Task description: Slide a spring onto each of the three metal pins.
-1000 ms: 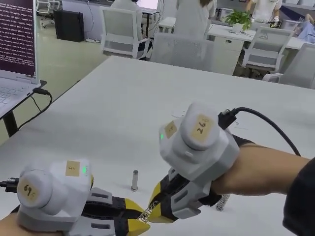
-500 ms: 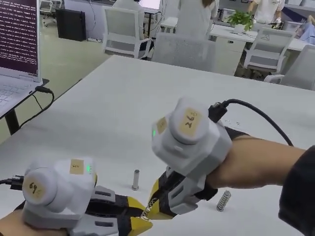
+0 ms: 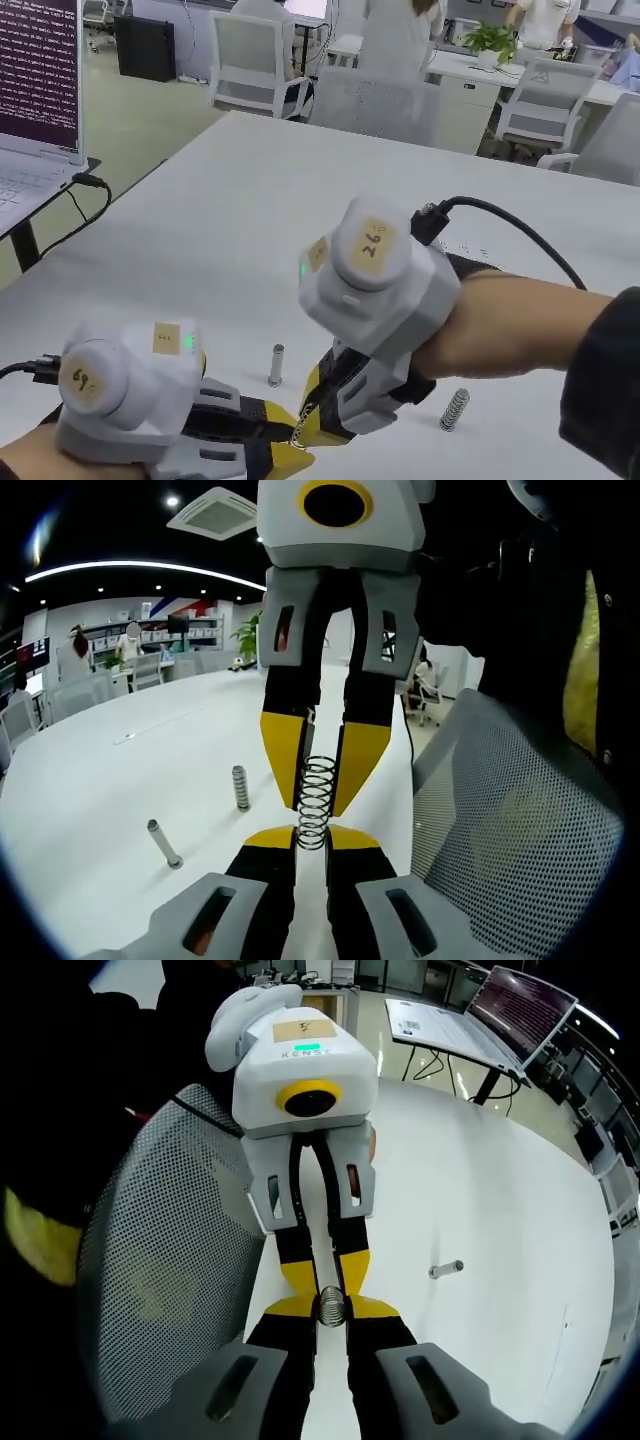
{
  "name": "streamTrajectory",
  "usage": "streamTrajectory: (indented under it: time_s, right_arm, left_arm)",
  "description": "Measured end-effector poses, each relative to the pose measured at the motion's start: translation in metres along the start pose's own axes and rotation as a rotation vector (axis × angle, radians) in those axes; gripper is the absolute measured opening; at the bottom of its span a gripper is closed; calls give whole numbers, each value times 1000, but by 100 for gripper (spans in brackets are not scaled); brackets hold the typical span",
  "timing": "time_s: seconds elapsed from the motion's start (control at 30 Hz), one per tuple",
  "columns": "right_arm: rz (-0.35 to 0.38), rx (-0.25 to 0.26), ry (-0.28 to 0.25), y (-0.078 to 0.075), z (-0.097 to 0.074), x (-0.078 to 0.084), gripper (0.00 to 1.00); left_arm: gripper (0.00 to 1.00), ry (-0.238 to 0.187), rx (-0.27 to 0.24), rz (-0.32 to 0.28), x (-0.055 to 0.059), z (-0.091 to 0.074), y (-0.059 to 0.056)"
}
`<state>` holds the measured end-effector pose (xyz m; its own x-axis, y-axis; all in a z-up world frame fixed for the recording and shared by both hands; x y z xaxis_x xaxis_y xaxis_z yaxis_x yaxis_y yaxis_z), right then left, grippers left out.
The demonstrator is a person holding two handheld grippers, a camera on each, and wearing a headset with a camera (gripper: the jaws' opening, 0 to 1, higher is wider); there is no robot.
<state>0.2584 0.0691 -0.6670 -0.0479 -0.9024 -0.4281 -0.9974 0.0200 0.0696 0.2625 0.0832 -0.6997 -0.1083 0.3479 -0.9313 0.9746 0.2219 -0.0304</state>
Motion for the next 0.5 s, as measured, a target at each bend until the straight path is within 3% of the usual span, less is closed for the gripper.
streamTrajectory:
  time_s: [0.2,0.5]
  right_arm:
    - [-3,-1,10,-1,0,1,8]
    - [-6,10,24,-4,-1,5,8]
  left_arm:
    - [4,13,-4,9,2,-1,0]
    - [14,4,-13,-15,1,-2,2]
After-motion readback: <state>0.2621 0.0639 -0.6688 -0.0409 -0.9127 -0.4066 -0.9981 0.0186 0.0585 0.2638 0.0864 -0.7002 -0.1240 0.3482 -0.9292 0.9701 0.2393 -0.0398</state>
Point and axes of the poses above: the centre of the closed fingertips' face, and the gripper's own axes: z roughly forward along the fingers, y roughly to its left, x roughly out of its underside, the point moved 3 cm from there along -z, roughly backward along the fingers, and after that the axes turned 4 degrees about -x, right-handed, at the moved point
